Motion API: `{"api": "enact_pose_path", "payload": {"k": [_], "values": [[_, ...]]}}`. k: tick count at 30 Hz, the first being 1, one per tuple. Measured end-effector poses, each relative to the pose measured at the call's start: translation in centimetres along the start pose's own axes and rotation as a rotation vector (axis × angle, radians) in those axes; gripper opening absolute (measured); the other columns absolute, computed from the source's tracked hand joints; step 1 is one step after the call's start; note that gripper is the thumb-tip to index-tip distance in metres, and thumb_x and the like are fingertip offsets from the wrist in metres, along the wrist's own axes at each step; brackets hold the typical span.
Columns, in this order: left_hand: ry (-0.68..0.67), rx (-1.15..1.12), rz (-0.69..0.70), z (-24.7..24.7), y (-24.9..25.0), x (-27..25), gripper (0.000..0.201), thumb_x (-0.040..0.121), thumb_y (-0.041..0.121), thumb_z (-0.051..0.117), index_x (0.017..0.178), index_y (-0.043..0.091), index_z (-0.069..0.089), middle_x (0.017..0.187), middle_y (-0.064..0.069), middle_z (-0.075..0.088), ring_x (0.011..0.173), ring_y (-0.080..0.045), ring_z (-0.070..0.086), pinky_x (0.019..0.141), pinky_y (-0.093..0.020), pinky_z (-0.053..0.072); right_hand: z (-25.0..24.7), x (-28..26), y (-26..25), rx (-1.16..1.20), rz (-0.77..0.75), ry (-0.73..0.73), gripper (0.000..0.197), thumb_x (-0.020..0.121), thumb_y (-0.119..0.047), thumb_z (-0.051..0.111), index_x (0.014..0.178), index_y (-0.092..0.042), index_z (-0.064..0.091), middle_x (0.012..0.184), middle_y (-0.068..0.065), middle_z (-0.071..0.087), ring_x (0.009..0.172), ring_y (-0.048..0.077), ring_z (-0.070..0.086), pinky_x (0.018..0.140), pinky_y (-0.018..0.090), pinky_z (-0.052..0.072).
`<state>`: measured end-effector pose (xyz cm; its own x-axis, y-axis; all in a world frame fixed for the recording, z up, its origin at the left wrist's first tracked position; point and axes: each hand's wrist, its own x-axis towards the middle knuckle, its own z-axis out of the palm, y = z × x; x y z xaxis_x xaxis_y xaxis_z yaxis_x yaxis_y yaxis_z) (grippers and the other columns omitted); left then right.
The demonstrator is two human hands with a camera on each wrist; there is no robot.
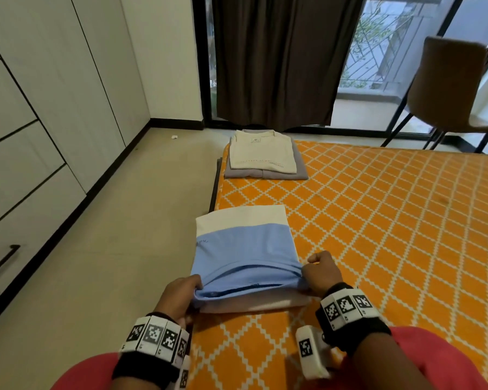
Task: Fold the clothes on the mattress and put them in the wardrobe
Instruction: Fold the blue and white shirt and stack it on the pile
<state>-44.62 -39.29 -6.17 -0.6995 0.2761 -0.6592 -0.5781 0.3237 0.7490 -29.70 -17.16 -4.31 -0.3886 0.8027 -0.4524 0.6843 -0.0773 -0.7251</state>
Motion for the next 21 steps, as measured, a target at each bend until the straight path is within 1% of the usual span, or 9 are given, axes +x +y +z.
{"api": "enact_pose_path", "payload": {"k": [2,5,7,9,11,13,15,18,21], "values": [[-0.006,0.029,0.034,-0.1,-0.4,0.3,0.013,0.069,0.003,0.057,0.077,0.006,0.046,0.070,-0.012,0.041,0.061,-0.022,0.041,0.054,-0.027,0.033,0.1,-0.3,0.1,-0.099,-0.011,-0.079,0.019,0.087,-0.008,0.055,0.100,-0.015,0.043,0.083,0.011,0.052,0.067,0.026,0.050,0.054,0.031,0.043],[-0.050,0.004,0.063,0.1,-0.5,0.2,0.006,0.081,-0.004,0.055,0.079,0.001,0.051,0.067,-0.013,0.051,0.057,-0.024,0.054,0.049,-0.026,0.043,0.1,-0.4,0.0,-0.111,-0.070,-0.104,0.031,0.087,-0.032,0.067,0.103,-0.015,0.046,0.094,0.009,0.057,0.077,0.025,0.055,0.058,0.030,0.042],[-0.069,-0.009,0.095,0.1,-0.4,0.3,0.011,0.088,0.003,0.055,0.082,-0.004,0.060,0.070,-0.018,0.060,0.062,-0.027,0.059,0.056,-0.030,0.046,0.1,-0.1,0.1,-0.126,-0.101,-0.055,0.038,0.088,-0.042,0.066,0.105,-0.015,0.047,0.105,0.011,0.058,0.083,0.025,0.057,0.059,0.031,0.043],[-0.060,-0.016,0.104,0.0,-0.5,0.7,0.021,0.095,0.011,0.055,0.089,-0.006,0.065,0.082,-0.024,0.066,0.071,-0.030,0.062,0.066,-0.035,0.047,0.2,0.1,0.3,-0.207,-0.098,-0.080,0.047,0.086,-0.041,0.068,0.117,-0.014,0.044,0.118,0.014,0.054,0.094,0.029,0.058,0.064,0.032,0.045],[-0.033,0.005,0.112,-0.1,-0.6,0.9,0.022,0.096,0.014,0.056,0.090,-0.004,0.065,0.087,-0.023,0.069,0.077,-0.033,0.065,0.071,-0.038,0.052,0.5,0.4,0.4,-0.299,-0.081,-0.157,0.072,0.080,-0.036,0.076,0.134,-0.013,0.034,0.126,0.015,0.049,0.103,0.032,0.057,0.067,0.033,0.046],[-0.015,0.068,0.115,-0.2,-0.8,1.1,0.022,0.093,0.016,0.062,0.083,-0.002,0.068,0.085,-0.023,0.071,0.083,-0.037,0.068,0.080,-0.050,0.056,0.7,0.4,0.3,-0.368,-0.080,-0.226,0.087,0.076,-0.025,0.080,0.141,-0.014,0.024,0.113,0.011,0.053,0.091,0.027,0.059,0.059,0.029,0.047],[-0.007,0.107,0.097,-0.3,-0.9,1.1,0.024,0.089,0.013,0.069,0.074,-0.006,0.070,0.083,-0.026,0.071,0.083,-0.038,0.069,0.084,-0.053,0.054,0.5,0.3,0.0,-0.415,-0.083,-0.272,0.084,0.079,-0.012,0.075,0.142,-0.015,0.020,0.091,0.005,0.054,0.073,0.019,0.056,0.050,0.026,0.044],[-0.111,0.110,0.053,0.6,-1.2,0.1,0.025,0.084,0.002,0.072,0.062,-0.006,0.064,0.067,-0.022,0.066,0.061,-0.027,0.061,0.058,-0.035,0.052,-0.7,1.3,-0.7,-0.383,-0.140,-0.136,0.069,0.085,-0.003,0.062,0.140,-0.019,0.023,0.077,0.007,0.054,0.061,0.021,0.053,0.047,0.029,0.041],[-0.439,0.165,-0.080,2.6,-1.5,-2.3,0.021,0.086,0.006,0.071,0.072,-0.005,0.059,0.056,-0.015,0.055,0.046,-0.020,0.050,0.044,-0.023,0.045,-2.2,3.0,-1.0,-0.195,-0.173,0.104,0.059,0.088,0.000,0.054,0.138,-0.019,0.029,0.081,0.014,0.056,0.058,0.026,0.051,0.044,0.029,0.036]]}}
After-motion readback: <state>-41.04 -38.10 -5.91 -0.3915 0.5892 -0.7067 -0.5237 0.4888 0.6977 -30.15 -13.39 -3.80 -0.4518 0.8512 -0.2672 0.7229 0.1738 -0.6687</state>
